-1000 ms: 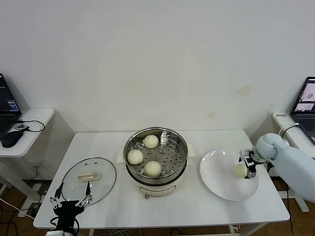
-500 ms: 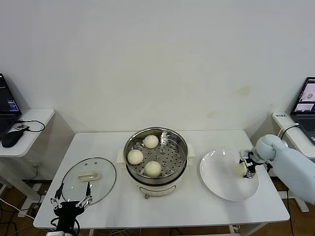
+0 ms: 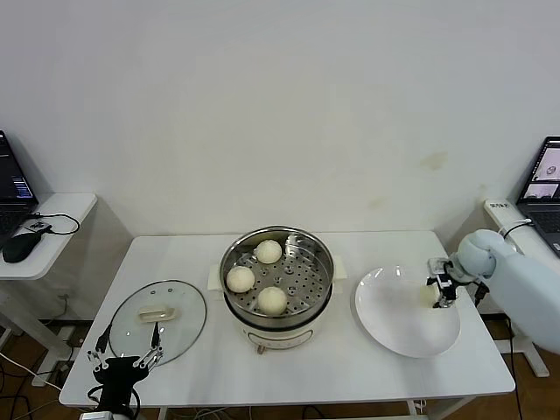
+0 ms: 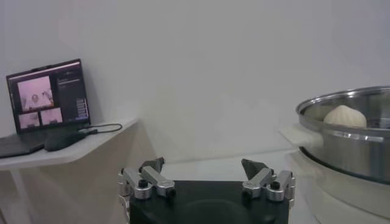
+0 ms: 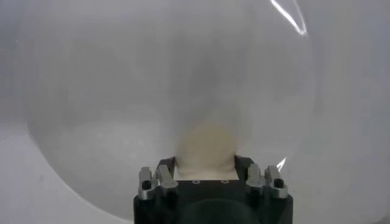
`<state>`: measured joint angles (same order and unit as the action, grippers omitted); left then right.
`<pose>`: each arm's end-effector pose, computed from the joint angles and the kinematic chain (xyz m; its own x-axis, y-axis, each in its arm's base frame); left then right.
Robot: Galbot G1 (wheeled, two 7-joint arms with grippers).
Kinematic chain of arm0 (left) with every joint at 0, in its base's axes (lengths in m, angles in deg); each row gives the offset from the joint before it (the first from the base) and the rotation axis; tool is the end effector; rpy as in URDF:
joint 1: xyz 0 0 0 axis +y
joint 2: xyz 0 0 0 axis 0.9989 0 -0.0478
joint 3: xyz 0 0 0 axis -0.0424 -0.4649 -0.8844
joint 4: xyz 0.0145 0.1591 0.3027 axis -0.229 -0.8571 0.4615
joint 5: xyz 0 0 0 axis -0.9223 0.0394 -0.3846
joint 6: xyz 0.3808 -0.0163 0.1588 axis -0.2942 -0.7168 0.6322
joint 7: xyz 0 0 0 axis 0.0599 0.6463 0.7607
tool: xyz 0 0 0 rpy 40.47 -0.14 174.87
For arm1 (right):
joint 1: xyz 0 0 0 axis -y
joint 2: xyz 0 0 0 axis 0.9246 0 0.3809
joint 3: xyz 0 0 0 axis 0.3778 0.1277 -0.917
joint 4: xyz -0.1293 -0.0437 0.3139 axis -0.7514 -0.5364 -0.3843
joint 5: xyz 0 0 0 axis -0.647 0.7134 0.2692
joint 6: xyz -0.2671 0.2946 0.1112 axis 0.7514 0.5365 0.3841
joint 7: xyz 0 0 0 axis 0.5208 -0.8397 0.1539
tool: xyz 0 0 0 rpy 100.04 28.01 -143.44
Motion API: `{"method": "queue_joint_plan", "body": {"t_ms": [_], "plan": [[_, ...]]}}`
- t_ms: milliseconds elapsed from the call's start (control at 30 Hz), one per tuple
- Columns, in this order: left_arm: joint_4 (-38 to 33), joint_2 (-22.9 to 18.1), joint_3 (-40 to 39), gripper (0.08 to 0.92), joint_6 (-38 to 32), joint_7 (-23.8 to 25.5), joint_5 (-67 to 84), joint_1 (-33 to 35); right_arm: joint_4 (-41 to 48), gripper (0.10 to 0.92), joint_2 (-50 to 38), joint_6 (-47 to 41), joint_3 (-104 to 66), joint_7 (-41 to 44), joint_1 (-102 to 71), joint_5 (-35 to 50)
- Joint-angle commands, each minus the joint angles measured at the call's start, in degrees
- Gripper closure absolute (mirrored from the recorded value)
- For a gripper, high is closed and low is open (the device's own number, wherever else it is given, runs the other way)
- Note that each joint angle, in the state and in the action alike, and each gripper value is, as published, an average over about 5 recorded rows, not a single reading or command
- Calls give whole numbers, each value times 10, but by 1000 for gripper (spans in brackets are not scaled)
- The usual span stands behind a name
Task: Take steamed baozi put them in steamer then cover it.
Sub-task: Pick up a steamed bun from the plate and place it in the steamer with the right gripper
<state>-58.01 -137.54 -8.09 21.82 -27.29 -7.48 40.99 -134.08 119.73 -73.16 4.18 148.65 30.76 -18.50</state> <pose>0.1805 0.0600 -0.2862 -0.9758 -0.1819 0.1211 -0.1558 0.9677 0.1982 0.5645 -0.1961 -0.1948 -0.2758 0.0141 0.9611 -0.9609 -0.0272 -0.2754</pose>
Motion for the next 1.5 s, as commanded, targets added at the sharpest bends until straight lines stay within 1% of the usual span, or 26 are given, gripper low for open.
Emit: {"method": "queue_joint_plan", "body": {"t_ms": [33,167,333,500,633,833,1033,1267,1500], "plan": [[1,0,-4,177,1,1,0,-3,-140,405,-48,-74,149,6,215,159],[2,1,-7,177,1,1,0,-5,-184,400,-26,-112,215,-9,308,231],[3,1,-10,177,1,2,0,-8,-216,393,38,-162,295,-50,404,320],[9,0,-14,177,0,2,-1,-10,-220,389,113,-208,318,-103,414,380],[8,0,-12,177,0,1,-1,-9,-203,389,160,-234,323,-138,398,415],[5,-1,-9,177,1,2,-1,-10,-167,389,216,-249,338,-169,351,422],[7,-2,-8,177,1,2,0,-12,-126,389,258,-257,344,-181,310,403],[7,-2,-5,177,0,2,3,-13,-94,389,269,-258,352,-173,292,363],[10,-3,-5,177,0,2,3,-14,-107,389,260,-267,357,-161,290,362]]}}
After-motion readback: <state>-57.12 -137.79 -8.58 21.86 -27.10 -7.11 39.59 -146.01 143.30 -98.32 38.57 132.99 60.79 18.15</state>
